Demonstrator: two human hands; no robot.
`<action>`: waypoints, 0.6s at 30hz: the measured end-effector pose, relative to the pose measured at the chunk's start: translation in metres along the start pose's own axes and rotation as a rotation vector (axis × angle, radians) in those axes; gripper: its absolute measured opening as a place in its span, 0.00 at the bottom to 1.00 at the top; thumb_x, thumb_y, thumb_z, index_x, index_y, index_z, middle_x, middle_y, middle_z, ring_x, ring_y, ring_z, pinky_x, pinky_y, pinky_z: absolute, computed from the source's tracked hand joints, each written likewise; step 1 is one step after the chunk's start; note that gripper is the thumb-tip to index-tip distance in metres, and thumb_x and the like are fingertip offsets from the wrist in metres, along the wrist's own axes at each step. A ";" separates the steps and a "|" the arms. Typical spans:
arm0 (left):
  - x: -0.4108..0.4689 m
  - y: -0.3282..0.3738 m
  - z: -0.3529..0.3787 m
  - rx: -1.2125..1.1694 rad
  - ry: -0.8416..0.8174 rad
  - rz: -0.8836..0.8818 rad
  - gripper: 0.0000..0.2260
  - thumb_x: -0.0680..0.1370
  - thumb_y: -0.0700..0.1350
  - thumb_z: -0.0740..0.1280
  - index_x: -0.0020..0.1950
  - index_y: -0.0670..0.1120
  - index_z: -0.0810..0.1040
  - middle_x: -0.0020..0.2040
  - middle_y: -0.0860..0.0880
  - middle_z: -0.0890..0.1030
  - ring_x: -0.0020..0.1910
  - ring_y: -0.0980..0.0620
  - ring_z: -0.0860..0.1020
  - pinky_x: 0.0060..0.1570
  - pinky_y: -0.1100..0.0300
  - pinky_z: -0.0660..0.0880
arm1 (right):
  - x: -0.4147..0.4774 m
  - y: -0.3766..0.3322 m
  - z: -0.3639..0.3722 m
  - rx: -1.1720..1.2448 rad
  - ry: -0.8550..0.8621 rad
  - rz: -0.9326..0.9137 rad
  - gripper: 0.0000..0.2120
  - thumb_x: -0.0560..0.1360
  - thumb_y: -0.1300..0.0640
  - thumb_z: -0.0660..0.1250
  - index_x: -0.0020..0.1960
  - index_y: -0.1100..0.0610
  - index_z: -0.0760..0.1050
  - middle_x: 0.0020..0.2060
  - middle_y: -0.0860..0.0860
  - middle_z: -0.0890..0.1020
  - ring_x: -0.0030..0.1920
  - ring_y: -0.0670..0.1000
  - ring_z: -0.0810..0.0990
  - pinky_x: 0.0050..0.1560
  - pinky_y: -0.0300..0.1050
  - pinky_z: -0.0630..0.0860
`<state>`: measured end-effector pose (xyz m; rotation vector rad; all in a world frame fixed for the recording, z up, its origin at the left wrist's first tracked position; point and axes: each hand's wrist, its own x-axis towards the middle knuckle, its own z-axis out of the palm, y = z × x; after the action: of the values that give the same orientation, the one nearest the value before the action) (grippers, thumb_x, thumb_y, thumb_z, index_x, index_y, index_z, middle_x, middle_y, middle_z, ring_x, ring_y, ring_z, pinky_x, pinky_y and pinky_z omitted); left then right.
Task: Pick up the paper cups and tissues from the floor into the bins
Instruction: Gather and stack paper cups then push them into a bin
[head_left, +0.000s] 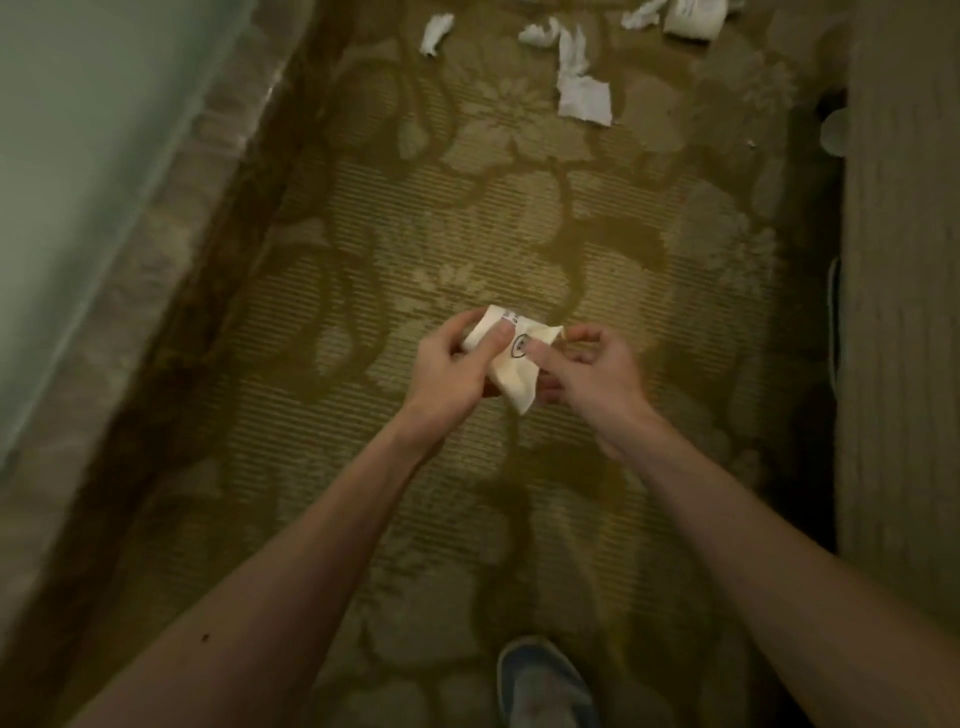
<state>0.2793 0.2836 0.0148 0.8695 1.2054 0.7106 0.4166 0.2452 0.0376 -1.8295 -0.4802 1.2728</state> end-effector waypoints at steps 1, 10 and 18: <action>-0.014 0.019 -0.004 0.020 -0.015 -0.002 0.16 0.79 0.46 0.70 0.64 0.41 0.78 0.52 0.44 0.85 0.49 0.48 0.85 0.41 0.53 0.82 | -0.017 -0.016 0.000 0.039 -0.003 0.042 0.19 0.72 0.62 0.76 0.56 0.57 0.70 0.45 0.57 0.84 0.34 0.50 0.84 0.32 0.41 0.80; -0.086 0.257 0.042 0.192 -0.028 -0.018 0.21 0.77 0.50 0.72 0.67 0.44 0.77 0.55 0.46 0.83 0.49 0.51 0.85 0.39 0.55 0.82 | -0.113 -0.241 -0.049 0.105 -0.040 0.195 0.12 0.72 0.68 0.73 0.51 0.58 0.74 0.43 0.56 0.85 0.37 0.50 0.86 0.35 0.40 0.80; -0.076 0.469 0.075 0.327 -0.083 -0.024 0.24 0.73 0.57 0.73 0.67 0.49 0.79 0.56 0.49 0.84 0.53 0.51 0.83 0.51 0.49 0.82 | -0.129 -0.456 -0.077 -0.012 -0.249 0.263 0.15 0.71 0.65 0.75 0.55 0.61 0.77 0.45 0.56 0.86 0.39 0.51 0.86 0.34 0.40 0.80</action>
<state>0.3285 0.4400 0.4667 1.1416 1.2740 0.4589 0.4990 0.3860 0.4890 -1.7947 -0.3889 1.6925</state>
